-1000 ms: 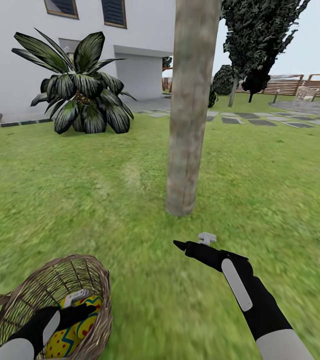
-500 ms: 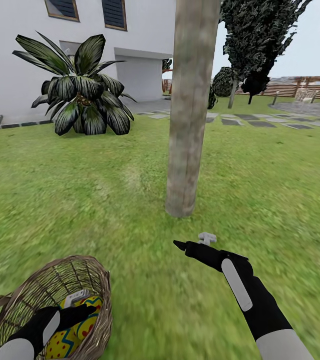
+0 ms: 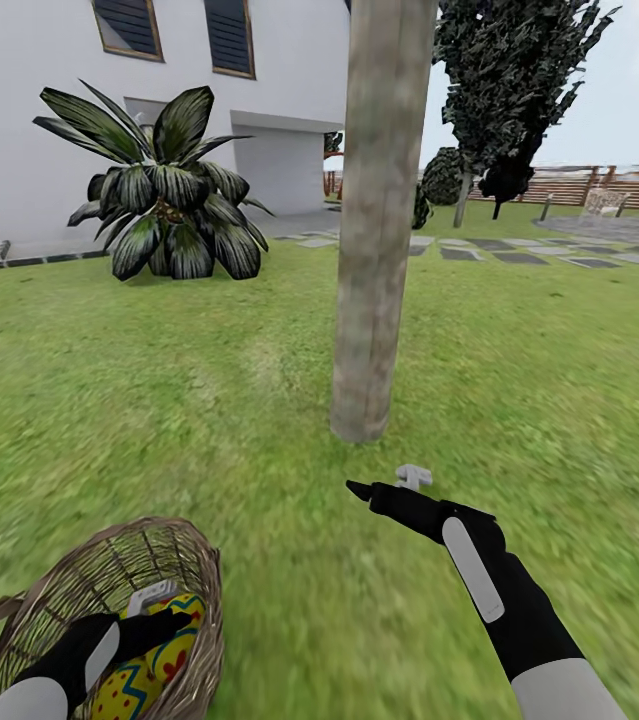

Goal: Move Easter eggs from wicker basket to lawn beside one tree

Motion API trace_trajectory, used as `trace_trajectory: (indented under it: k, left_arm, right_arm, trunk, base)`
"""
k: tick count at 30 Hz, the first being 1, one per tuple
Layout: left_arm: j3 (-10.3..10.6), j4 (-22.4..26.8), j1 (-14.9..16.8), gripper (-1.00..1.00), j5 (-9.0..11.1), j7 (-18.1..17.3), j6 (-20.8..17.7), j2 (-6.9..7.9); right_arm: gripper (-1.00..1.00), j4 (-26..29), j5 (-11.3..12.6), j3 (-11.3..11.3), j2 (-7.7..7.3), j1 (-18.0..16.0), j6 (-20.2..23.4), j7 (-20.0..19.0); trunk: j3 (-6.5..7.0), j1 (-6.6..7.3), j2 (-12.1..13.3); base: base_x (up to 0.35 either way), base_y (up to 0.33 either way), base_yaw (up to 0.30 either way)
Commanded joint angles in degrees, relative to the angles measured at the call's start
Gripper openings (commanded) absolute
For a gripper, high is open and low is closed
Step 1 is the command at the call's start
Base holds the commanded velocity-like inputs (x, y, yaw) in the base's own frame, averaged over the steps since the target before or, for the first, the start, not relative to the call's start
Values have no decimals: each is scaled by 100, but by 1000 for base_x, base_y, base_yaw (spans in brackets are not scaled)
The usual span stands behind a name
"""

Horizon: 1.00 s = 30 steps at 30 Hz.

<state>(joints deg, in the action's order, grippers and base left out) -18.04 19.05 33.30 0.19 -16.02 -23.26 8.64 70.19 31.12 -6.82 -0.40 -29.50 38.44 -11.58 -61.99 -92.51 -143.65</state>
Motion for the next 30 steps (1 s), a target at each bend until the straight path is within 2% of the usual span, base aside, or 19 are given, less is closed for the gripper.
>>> trace_trajectory:
  k: [1,3,9,17,19,30]
  left_arm:
    - [-41,8,2,-100,0,-24,-47,-3]
    - [-39,5,6,-100,-3,-24,-47,-3]
    - [-37,2,6,-100,-17,-18,-47,-3]
    - [-34,2,2,-100,-19,-17,-47,-3]
    - [-33,2,2,-100,-19,-16,-47,-3]
    - [-27,1,9,-100,-19,45,-104,5]
  right_arm:
    - [100,4,-3,-3,-4,-3,19,-11]
    - [100,4,-2,-3,-4,-3,17,-11]
    - [100,4,-1,-3,-4,-3,16,-11]
    - [100,4,-3,-3,-4,-3,15,-11]
    - [100,4,-3,-3,-4,-3,17,-11]
    - [100,4,-1,-3,-4,-3,21,-11]
  trunk:
    - [-5,1,-2]
    - [-5,1,-2]
    - [128,17,6]
    - [128,17,6]
    - [172,22,9]
    - [216,27,11]
  base:
    - [0,0,0]
    - [0,0,0]
    - [0,0,0]
    - [0,0,0]
    - [0,0,0]
    - [0,0,0]
